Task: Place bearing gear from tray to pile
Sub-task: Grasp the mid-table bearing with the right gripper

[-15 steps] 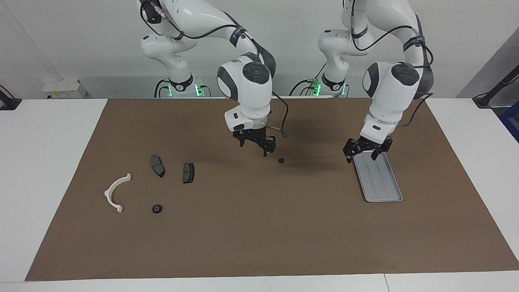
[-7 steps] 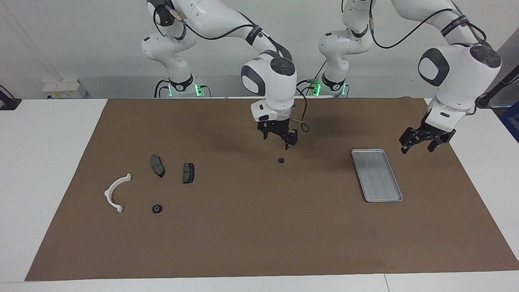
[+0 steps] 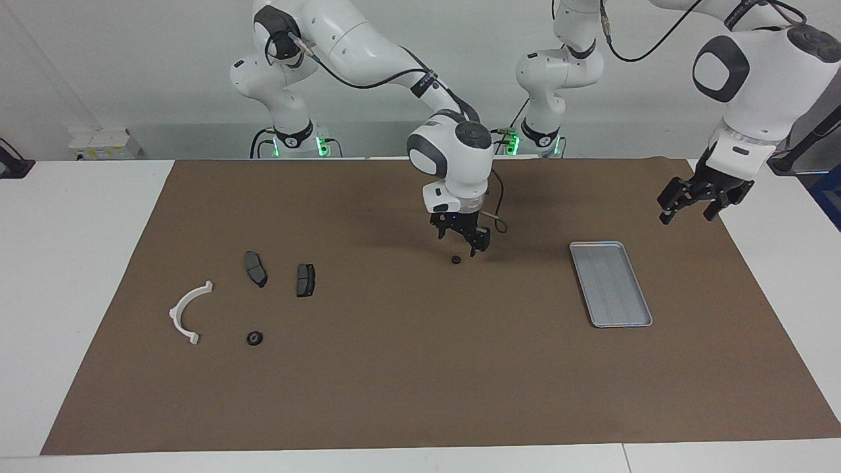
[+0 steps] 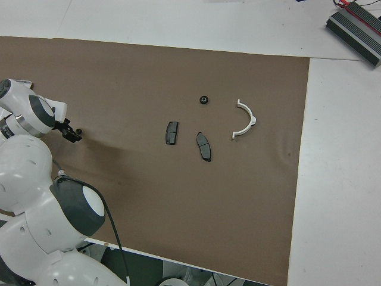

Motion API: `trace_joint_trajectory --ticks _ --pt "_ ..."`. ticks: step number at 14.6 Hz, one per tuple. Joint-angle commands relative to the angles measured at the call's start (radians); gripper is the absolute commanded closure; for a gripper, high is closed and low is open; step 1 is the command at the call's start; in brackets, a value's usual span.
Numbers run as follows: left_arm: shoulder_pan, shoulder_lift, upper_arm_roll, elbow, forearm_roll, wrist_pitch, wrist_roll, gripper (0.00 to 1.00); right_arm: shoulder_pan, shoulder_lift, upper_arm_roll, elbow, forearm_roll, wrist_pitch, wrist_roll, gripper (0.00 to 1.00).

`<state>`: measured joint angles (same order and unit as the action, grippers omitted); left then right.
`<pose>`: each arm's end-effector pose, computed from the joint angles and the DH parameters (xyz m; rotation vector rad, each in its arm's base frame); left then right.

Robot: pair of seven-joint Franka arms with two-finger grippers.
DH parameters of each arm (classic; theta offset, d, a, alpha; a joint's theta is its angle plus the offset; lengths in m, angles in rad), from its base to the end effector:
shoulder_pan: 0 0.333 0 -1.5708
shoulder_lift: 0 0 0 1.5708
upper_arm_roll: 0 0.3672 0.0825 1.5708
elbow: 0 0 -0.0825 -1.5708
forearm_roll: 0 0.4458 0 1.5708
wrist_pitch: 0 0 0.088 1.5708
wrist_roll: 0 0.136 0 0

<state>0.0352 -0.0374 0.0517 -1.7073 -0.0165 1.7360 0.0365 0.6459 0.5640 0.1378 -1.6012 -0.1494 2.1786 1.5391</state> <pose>0.6151 0.0521 0.6111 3.1246 0.0822 0.1048 0.5621 0.5291 0.2864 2.9524 -1.0661 0.0848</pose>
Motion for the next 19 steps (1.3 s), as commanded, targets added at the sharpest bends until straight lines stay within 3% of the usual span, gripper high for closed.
trace_joint_trajectory --ticks 1,4,11,17,19 --pt "0.017 -0.013 -0.003 0.093 0.001 -0.125 -0.021 0.00 -0.008 0.007 0.005 -0.038 -0.016 0.049 0.027 0.00" --pt "0.005 -0.025 -0.013 0.115 0.010 -0.206 -0.056 0.00 -0.019 0.007 0.005 -0.048 -0.016 0.066 0.026 0.00" --pt "-0.093 -0.078 -0.016 0.063 0.013 -0.236 -0.090 0.00 -0.022 0.008 0.005 -0.043 -0.015 0.088 0.026 0.07" --pt "-0.086 -0.084 -0.016 0.055 0.003 -0.225 -0.081 0.00 -0.020 0.013 0.005 -0.048 -0.016 0.101 0.027 0.23" --pt "-0.086 -0.084 -0.016 0.051 0.003 -0.219 -0.079 0.00 -0.019 0.022 0.005 -0.048 -0.016 0.113 0.027 0.36"
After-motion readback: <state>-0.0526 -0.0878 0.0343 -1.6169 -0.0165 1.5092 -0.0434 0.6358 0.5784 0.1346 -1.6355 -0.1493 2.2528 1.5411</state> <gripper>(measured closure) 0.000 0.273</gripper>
